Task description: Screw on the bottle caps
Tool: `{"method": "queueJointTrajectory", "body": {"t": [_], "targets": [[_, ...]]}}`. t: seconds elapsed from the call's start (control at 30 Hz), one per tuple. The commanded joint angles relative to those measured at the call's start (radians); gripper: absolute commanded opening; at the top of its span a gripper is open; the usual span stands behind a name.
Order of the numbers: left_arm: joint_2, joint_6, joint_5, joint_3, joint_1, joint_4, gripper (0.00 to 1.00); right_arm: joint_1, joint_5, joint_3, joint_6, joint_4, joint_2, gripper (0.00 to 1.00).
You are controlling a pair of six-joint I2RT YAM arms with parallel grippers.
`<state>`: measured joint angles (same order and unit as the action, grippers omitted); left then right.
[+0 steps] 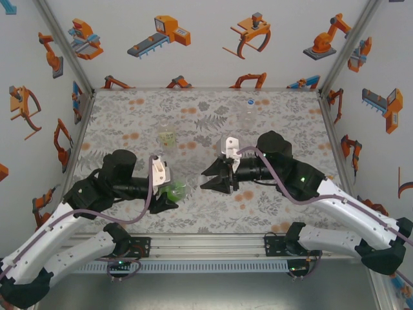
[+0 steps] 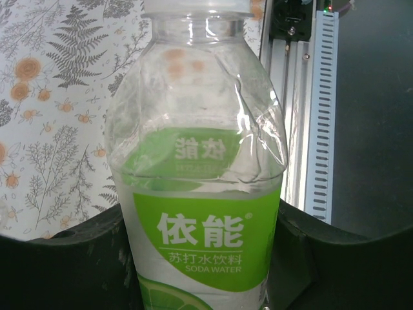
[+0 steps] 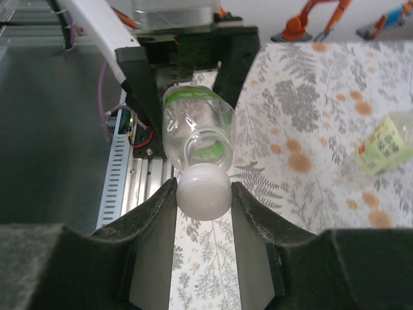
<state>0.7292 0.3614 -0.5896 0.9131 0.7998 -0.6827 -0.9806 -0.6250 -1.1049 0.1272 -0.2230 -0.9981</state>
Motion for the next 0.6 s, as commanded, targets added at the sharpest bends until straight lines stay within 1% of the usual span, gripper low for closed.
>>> {"method": "queueJointTrajectory", "body": {"t": [0.0, 0.23, 0.57], "targets": [[-0.001, 0.062, -0.056, 0.035, 0.011, -0.045, 0.00, -0.013, -0.088, -0.018, 0.127, 0.052, 0.002, 0.02], [0.022, 0.077, -0.093, 0.048, 0.018, -0.045, 0.00, -0.017, -0.111, -0.022, 0.152, 0.050, -0.028, 0.02], [0.048, 0.077, -0.122, 0.066, 0.032, -0.039, 0.00, -0.048, -0.090, -0.009, 0.155, 0.059, -0.043, 0.02]]}}
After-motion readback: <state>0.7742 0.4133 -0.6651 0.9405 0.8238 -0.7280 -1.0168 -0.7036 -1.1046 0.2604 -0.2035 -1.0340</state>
